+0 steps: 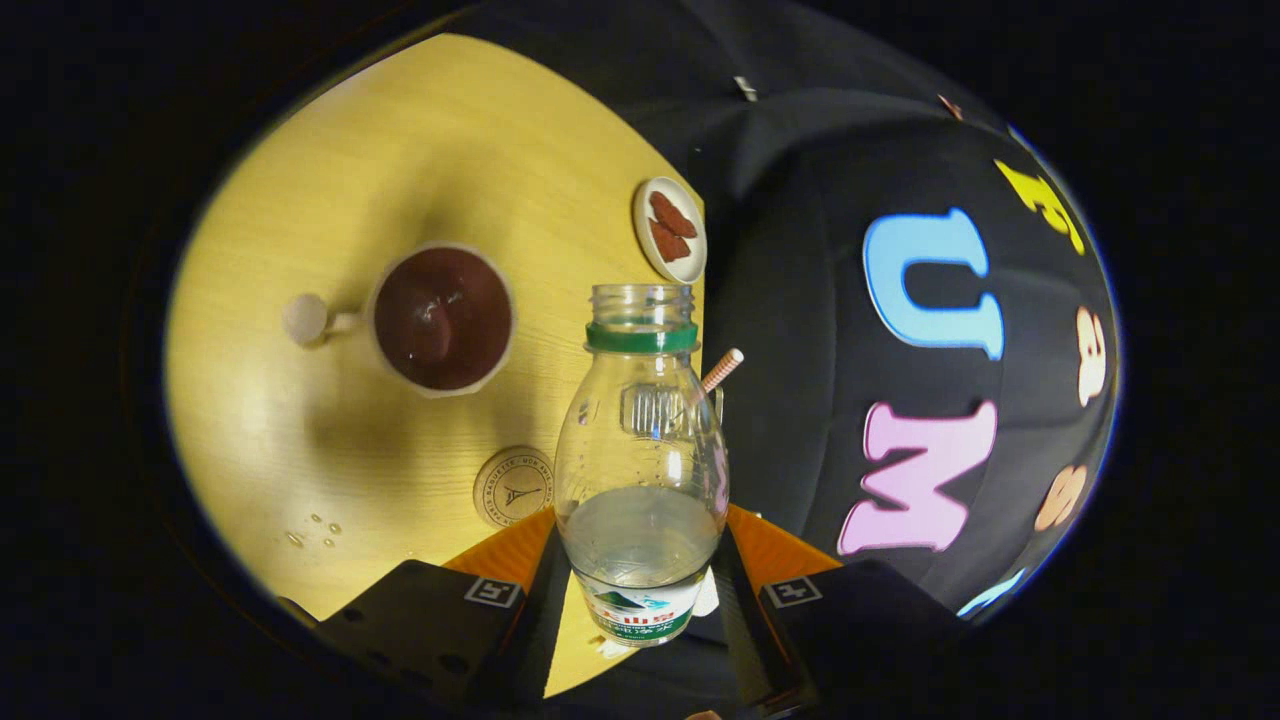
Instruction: Take the bottle from table, then pour the juice into the cup, finally place the bottle on the coaster
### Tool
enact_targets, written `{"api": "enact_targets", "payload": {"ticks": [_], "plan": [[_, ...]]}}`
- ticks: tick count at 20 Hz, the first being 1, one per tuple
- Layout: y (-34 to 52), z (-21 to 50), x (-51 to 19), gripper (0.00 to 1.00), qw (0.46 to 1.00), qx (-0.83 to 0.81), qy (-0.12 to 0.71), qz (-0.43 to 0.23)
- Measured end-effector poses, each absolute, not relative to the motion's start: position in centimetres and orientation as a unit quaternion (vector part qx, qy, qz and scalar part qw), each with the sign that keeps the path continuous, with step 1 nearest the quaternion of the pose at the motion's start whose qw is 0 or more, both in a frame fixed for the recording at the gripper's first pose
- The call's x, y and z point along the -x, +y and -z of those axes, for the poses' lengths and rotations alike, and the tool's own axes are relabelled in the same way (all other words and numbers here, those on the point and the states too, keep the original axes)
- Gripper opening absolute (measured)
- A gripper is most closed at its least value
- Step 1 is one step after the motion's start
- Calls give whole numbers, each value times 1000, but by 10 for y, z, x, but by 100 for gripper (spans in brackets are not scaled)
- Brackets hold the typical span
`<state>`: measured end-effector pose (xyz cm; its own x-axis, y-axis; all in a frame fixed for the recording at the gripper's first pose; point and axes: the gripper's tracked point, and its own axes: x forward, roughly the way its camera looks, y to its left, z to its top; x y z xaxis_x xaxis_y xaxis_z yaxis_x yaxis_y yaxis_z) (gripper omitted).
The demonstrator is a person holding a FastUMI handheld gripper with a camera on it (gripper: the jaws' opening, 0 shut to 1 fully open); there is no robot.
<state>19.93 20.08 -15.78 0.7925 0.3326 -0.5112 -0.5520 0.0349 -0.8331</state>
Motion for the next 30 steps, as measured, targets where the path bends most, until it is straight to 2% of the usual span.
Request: {"api": "enact_targets", "payload": {"ticks": [6,12,20,30], "plan": [[185,123,-196,73,824,456,150,-301],[184,99,-196,73,893,280,167,-311],[185,95,-221,73,936,47,156,-312],[180,159,-260,73,948,-40,139,-284]]}}
